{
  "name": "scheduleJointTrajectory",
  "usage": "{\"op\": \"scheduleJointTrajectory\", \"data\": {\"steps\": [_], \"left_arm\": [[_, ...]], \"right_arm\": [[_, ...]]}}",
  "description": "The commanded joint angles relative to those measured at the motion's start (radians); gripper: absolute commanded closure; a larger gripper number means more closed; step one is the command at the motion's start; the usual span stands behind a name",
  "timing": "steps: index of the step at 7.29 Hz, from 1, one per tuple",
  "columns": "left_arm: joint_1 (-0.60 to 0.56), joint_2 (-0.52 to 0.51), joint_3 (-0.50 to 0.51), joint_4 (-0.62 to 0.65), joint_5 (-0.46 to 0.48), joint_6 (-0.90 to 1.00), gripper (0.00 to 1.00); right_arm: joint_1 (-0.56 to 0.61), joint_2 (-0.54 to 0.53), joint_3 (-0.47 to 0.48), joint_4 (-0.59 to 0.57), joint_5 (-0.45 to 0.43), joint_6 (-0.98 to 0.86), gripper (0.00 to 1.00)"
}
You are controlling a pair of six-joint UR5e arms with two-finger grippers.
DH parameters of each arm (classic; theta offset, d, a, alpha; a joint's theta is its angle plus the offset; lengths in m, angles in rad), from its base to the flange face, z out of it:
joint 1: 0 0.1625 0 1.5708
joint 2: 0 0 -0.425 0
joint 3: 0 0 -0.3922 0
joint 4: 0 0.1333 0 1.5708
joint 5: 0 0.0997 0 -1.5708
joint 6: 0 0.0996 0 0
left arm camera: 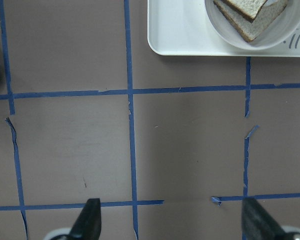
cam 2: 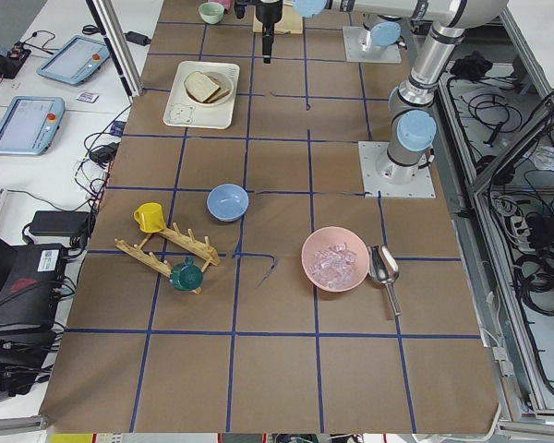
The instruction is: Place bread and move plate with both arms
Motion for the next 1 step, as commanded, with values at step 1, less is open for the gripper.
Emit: {"op": "scheduleJointTrajectory", "data": {"steps": [1], "left_arm": [[0.000, 0.000, -0.001, 0.000, 0.001, 0.001, 0.00]], "right_arm": [[0.023, 0.005, -0.004, -0.001, -0.003, 0.019, 0.00]]}}
